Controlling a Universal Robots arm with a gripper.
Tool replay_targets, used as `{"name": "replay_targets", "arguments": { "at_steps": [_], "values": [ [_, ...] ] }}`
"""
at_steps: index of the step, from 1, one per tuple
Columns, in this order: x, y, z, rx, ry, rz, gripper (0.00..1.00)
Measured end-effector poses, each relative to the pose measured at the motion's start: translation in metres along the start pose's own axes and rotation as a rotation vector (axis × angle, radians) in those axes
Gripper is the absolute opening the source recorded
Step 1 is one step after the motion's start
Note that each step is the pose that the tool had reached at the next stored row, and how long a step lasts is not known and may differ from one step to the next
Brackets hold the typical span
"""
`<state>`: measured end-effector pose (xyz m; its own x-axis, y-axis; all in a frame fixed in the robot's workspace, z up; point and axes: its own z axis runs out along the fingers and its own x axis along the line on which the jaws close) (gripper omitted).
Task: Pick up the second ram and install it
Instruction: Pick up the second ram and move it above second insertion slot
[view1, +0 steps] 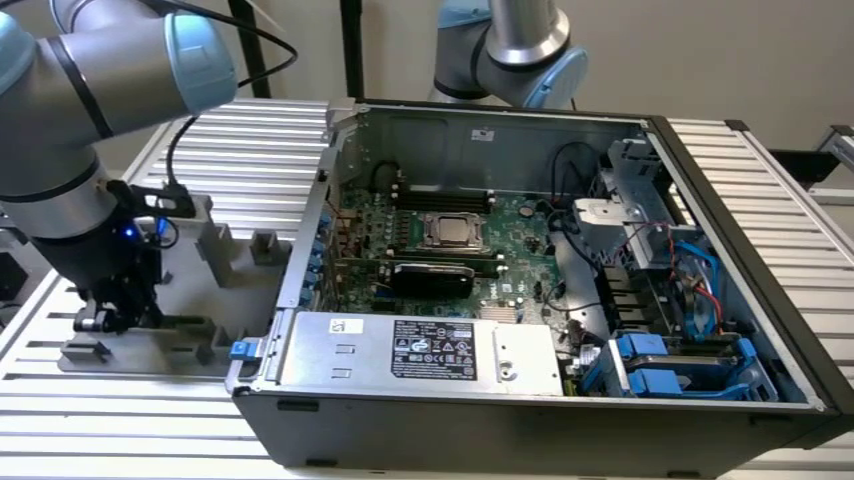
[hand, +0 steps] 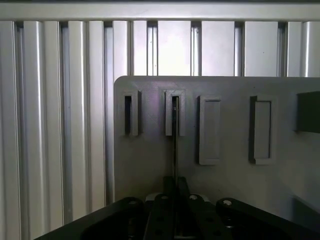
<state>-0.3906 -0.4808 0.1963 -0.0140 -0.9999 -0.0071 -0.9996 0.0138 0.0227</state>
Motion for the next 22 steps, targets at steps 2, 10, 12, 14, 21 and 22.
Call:
{"name": "replay_targets", "arguments": {
  "at_steps": [2,10,12,14,21,22],
  "values": [
    [0.0,0.0001,-0.0021,0.0002,0.0001,0.0,0.0],
    [0.0,0.0005,-0.0186,0.0016,0.0,0.0,0.0],
    [0.0,0.0006,-0.0268,0.0017,-0.0001,0.0,0.0],
    [0.0,0.0009,-0.0358,0.0017,-0.0001,0.0,0.0],
    [-0.001,0.0014,-0.0676,0.0017,0.0,0.0,0.0],
    [-0.001,0.0014,-0.0721,0.0016,0.0,0.0,0.0]
  ]
}}
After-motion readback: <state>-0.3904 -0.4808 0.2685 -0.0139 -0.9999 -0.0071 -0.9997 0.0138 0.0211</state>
